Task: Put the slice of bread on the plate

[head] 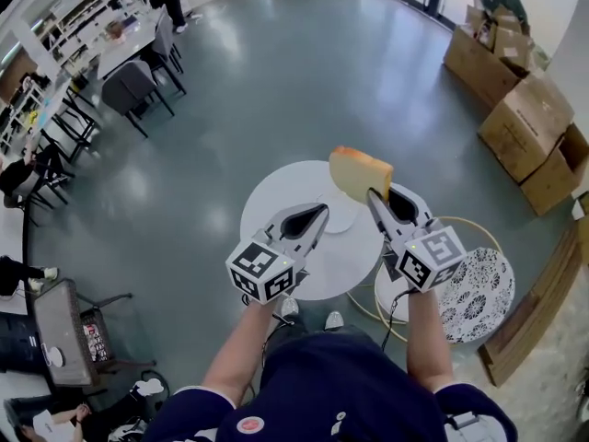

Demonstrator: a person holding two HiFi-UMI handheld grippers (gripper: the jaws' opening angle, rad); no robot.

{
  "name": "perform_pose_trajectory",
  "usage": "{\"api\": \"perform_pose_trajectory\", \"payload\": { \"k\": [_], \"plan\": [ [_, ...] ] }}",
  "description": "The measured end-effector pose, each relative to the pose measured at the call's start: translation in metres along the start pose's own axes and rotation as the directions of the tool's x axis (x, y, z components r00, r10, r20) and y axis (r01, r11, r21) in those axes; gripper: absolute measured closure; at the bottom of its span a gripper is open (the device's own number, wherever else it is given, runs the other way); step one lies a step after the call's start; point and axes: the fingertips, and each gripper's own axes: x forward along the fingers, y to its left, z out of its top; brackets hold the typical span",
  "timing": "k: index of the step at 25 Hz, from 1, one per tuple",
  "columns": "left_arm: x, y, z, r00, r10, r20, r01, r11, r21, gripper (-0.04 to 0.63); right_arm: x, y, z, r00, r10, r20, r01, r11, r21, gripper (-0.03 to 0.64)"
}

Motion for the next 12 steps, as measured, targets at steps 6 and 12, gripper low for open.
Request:
{"api": "perform_pose_trajectory", "payload": {
  "k": [6, 12],
  "plan": [
    [0.006, 0.023, -0.004, 0.998, -0.042, -0.037, 0.043, 0.999, 0.028, 0.590, 0.019, -0.004, -0.006, 0.998, -0.063, -0.013, 0.064, 0.998, 0.015, 0.526],
    [0.008, 0.040, -0.011, 0.994, -0.088, -0.068, 0.090, 0.996, 0.015, 0.590, 0.029, -0.008, -0.020, 0.991, -0.129, -0.038, 0.131, 0.990, 0.049, 0.526]
  ]
}}
